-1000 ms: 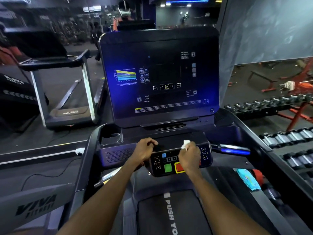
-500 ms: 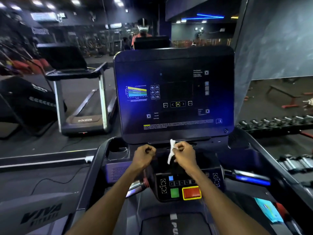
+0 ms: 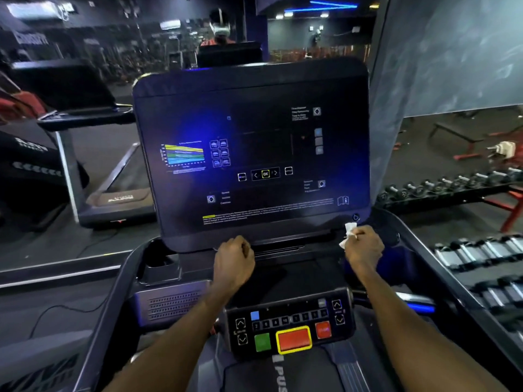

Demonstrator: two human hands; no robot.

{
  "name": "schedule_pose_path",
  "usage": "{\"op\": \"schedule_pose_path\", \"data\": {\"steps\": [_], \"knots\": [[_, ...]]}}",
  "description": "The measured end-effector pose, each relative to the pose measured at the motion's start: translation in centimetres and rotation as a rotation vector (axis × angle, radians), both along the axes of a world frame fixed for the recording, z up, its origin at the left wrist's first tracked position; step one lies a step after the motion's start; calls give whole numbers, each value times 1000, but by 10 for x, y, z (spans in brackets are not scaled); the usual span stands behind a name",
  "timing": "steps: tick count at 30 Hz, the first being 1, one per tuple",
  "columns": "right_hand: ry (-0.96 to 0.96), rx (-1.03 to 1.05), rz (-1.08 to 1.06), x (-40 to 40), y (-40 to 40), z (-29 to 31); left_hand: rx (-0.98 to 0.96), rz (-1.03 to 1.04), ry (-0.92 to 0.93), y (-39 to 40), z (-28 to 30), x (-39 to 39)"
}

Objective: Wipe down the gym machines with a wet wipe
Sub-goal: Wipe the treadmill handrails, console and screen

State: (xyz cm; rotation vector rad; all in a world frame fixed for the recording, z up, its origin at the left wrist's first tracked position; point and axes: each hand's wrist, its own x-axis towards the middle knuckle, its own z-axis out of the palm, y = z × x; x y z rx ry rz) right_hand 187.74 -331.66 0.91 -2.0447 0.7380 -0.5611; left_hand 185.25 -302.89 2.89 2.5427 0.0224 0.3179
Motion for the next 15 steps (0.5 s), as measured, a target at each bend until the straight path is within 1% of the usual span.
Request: {"op": "schedule_pose_path", "data": {"steps": [3,6,8,10,12,14,15], "knots": [[-33,58,36,9,12,-3,49,-9,-47,-1,-5,0],[-15,60,110,6,23,-8,100,-33,-76,0,-9,-3],[-33,109,28,11,9,-6,113,-53,-83,3,-11,-3],[-52,249,-125,19,-9,-2,134,-85,-102,7,-11,-3],[-61,384,-199,24,-12,-5,153,-109,-128,11,-11,-5],[-43,412,-159,22,8,-6,162,-119,-131,13,-11,-5],[-25,389,-109,20,17,-11,161,-131,-132,15,-11,-5]]}}
